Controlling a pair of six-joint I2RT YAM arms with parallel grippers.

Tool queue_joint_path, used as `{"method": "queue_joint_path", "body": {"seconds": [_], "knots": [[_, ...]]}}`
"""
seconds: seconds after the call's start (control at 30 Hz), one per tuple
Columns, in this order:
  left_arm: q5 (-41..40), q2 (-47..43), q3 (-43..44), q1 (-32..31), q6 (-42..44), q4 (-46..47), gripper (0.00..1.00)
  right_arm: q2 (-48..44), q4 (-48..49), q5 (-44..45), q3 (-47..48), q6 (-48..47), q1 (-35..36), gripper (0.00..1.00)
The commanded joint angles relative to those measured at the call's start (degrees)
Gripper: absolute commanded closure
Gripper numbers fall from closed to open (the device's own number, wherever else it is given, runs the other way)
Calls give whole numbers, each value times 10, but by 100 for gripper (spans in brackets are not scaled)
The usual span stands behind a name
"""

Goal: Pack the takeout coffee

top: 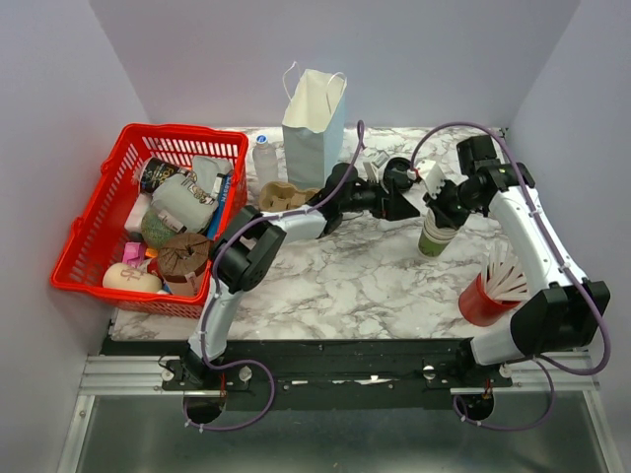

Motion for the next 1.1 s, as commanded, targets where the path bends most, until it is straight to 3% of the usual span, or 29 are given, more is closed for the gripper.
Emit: {"method": "queue_joint_path", "body": {"seconds": [0.0, 0.6, 0.73, 1.07], "knots": [[15, 33, 38, -7, -25, 30, 1, -24, 13, -6, -14, 6, -3, 99], [0, 65, 73, -41, -33, 26, 1, -44, 50, -27, -44, 49, 8, 99], [-33, 69, 86, -48, -19, -37, 1, -54, 53, -38, -42, 57, 15, 100], [-64, 73, 84, -49, -2, -73, 1, -104, 76, -32, -39, 59, 15, 100]]}}
